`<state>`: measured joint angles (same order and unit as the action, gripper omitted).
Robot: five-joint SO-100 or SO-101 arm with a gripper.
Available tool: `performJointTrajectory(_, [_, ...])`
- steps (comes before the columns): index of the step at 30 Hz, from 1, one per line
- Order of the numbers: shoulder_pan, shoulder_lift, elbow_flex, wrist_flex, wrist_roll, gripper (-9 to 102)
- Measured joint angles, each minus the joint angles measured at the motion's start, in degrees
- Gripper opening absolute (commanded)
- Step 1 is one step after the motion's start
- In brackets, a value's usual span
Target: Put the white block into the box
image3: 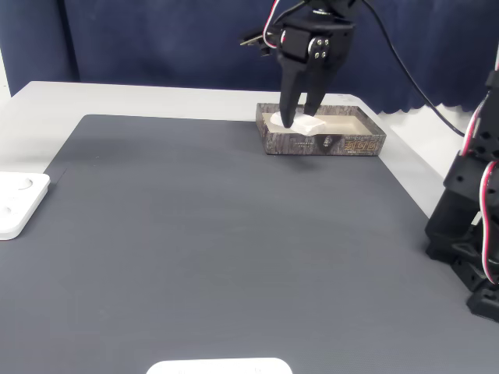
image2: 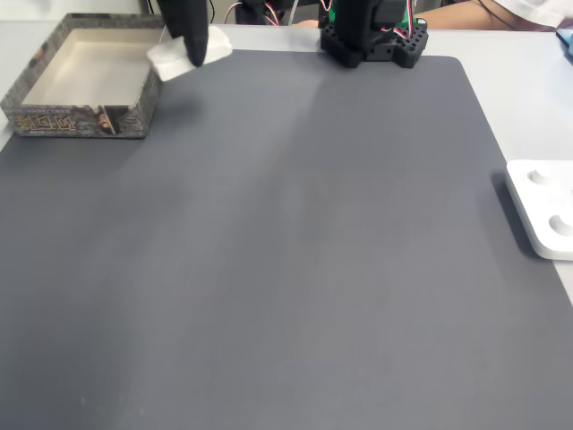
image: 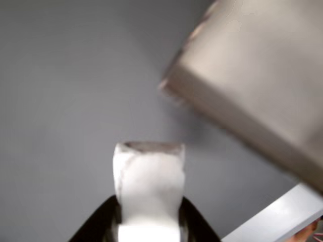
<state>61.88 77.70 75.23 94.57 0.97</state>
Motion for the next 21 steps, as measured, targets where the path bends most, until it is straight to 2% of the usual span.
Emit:
performJointTrajectory(10, [9.8,-8.1,-13.4,1.6,7.9,-2])
performJointTrajectory(21, [17.0,-15.5,-19.9,1.7,13.6,-2])
